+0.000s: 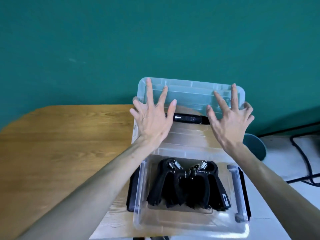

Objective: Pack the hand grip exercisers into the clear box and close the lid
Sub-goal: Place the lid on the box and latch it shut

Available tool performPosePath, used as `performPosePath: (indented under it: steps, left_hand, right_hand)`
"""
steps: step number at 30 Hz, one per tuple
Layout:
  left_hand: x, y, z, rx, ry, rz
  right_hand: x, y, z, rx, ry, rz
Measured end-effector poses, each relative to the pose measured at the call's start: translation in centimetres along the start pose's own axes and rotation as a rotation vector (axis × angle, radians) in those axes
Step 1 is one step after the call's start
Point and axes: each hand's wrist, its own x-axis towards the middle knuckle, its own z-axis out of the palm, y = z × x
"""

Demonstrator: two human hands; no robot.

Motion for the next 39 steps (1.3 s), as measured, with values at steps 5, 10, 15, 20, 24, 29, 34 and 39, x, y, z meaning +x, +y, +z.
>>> performPosePath:
  steps: [5, 10, 15, 20, 24, 29, 34, 39]
  left_hand:
    - [-5.3, -0.6, 0.4, 0.008, -0.04, 0.015]
    - [-9.0, -1.0, 1.9, 0.011, -0.109, 0.013]
    - [-10.9, -1.1, 3.6, 0.035, -0.164, 0.017]
    - [-12.2, -1.5, 4.8, 0.065, -0.212, 0.018]
    - [-12.6, -2.1, 5.3, 0.119, -0.251, 0.021]
    - [-12.8, -2.3, 5.6, 0.224, -0.252, 0.059]
    - [-13.6, -2.1, 5.8, 0.276, -0.257, 0.052]
    - [-14.2, -1.9, 5.5, 0.237, -0.277, 0.023]
  right_hand:
    - [-5.5, 1.6, -0.7, -0.004, -0.043, 0.01]
    - [-8.9, 3.5, -0.2, -0.018, -0.087, 0.047]
    - [-10.9, 5.0, 0.9, -0.069, -0.146, 0.058]
    - [-12.2, 5.6, 1.7, -0.073, -0.19, 0.059]
    - [-12.8, 5.5, 2.2, -0.101, -0.236, 0.051]
    - [-13.0, 5.7, 2.5, -0.167, -0.241, 0.021]
    - [-13.4, 5.8, 2.4, -0.203, -0.28, -0.004]
    - [-13.8, 5.8, 1.6, -0.216, -0.307, -0.027]
